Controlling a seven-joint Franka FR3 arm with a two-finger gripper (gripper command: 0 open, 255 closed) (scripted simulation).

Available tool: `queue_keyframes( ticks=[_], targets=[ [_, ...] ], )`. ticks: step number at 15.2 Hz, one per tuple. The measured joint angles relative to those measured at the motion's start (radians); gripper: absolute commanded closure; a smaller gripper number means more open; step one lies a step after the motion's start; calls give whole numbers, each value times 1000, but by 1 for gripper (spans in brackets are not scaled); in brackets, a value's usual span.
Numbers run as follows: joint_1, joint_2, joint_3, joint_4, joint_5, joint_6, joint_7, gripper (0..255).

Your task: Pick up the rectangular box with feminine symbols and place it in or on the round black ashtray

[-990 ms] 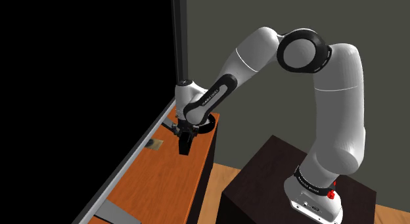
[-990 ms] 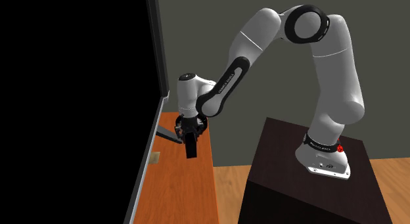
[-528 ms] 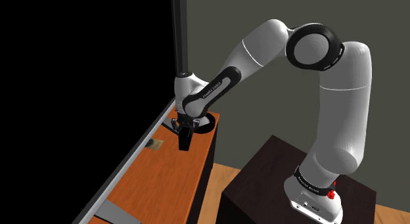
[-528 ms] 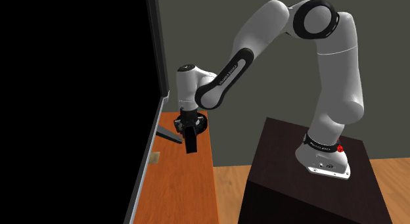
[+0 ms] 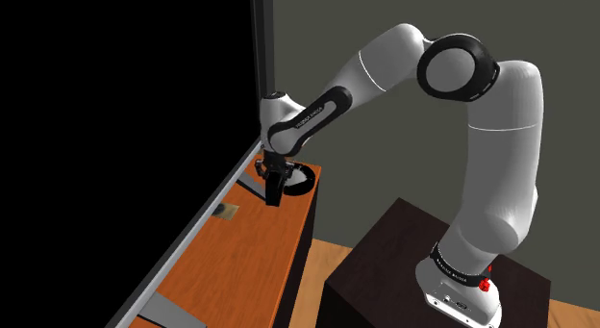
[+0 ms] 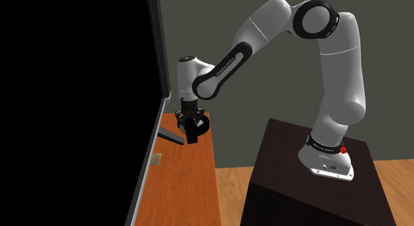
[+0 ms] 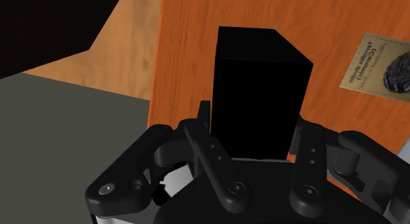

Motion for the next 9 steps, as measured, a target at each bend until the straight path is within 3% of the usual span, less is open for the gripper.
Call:
queue_keyframes(
  ticks=[9],
  targets=[
    [-106, 120, -46, 232, 7, -110, -177, 255]
  ],
)
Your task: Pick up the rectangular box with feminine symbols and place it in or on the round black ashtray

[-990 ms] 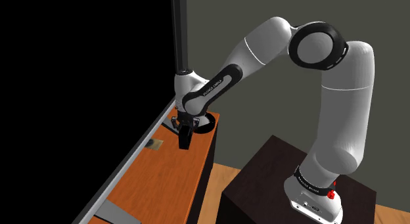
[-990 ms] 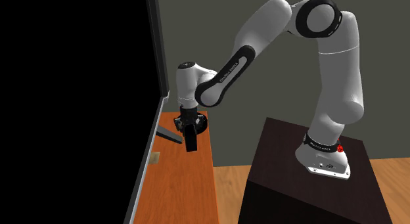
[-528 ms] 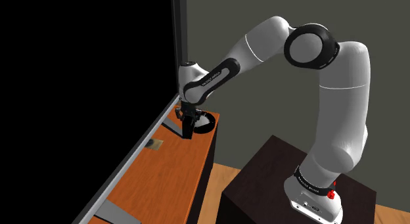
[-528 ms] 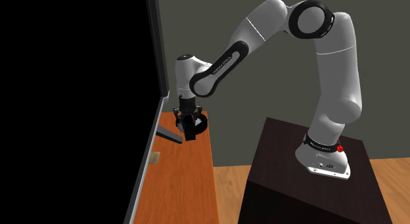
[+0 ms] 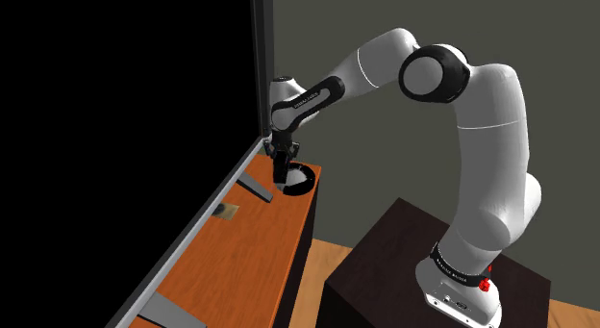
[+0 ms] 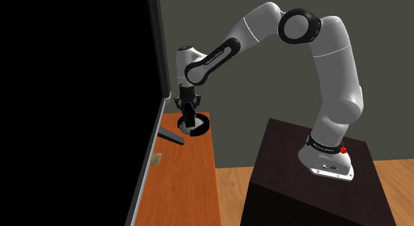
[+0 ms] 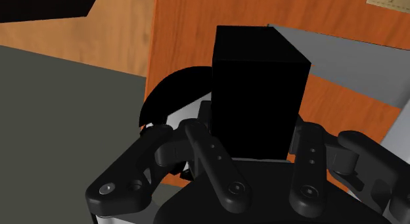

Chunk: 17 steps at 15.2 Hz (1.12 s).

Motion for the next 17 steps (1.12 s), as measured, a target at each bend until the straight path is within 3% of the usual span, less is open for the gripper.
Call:
queue_keyframes(
  ticks=[6, 13, 17],
  targets=[
    [-59, 108, -25, 195, 2, -87, -104, 255],
    [-98, 334, -53, 601, 1, -263, -213, 255],
    [-100, 372, -57, 623, -2, -249, -220, 255]
  ],
)
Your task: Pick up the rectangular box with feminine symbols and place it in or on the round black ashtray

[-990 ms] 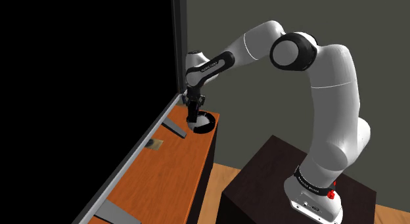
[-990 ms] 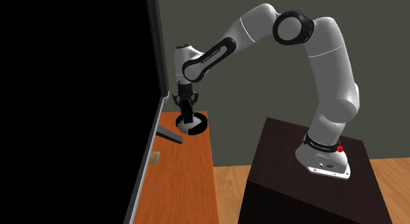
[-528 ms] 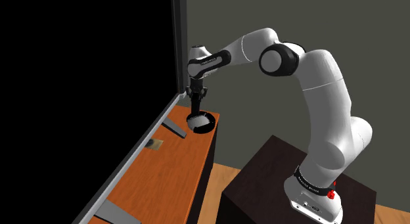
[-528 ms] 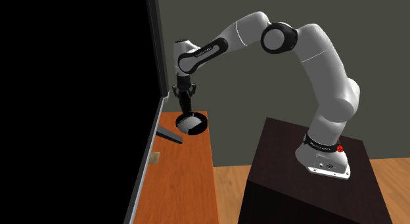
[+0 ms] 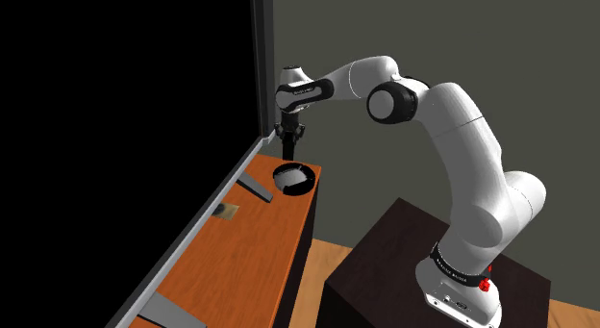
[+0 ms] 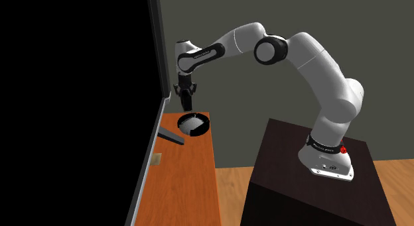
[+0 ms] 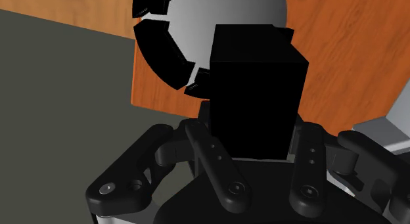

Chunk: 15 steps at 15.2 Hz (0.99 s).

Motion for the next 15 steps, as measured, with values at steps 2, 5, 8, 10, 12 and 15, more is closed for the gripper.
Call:
queue_keyframes(
  ticks=[2, 5, 8, 10, 12, 15],
  targets=[
    [-1, 10, -1, -10, -2, 20, 0, 255],
    [1, 33, -4, -10, -4, 43, 1, 255],
    [3, 61, -6, -1, -6, 61, 2, 255],
    [3, 74, -8, -6, -8, 79, 2, 255],
    [5, 95, -9, 3, -10, 91, 2, 255],
    [5, 107, -11, 3, -11, 103, 3, 255]
  ],
)
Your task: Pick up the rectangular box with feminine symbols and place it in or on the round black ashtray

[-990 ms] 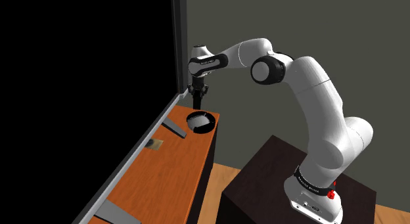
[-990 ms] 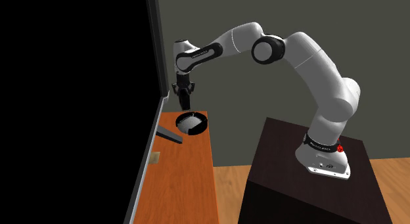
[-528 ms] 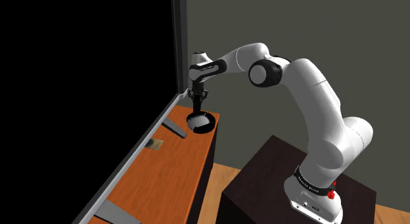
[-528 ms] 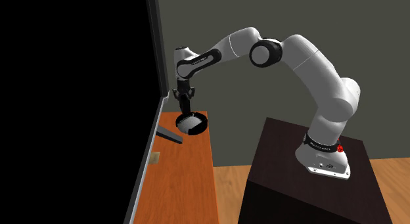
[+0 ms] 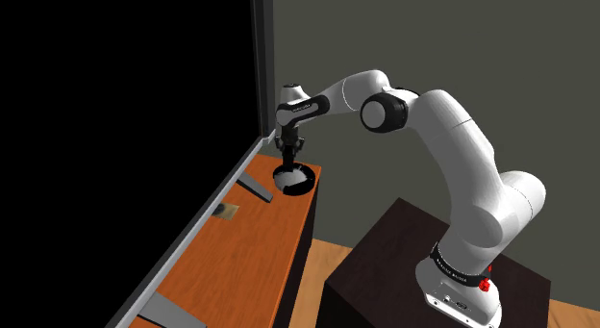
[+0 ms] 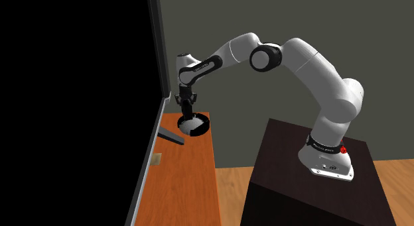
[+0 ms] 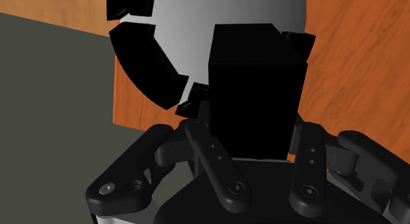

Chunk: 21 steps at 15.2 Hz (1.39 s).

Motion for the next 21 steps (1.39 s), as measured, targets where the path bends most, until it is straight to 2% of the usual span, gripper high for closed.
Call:
queue_keyframes(
  ticks=[4, 5, 11, 16, 21],
  targets=[
    [0, 0, 0, -2, 0, 3, 0, 255],
    [0, 0, 0, -2, 0, 3, 0, 0],
    [0, 0, 0, -2, 0, 3, 0, 0],
    [-3, -70, 7, -9, 6, -58, -1, 0],
    [-5, -78, 8, -9, 7, -67, -3, 0]
  ],
)
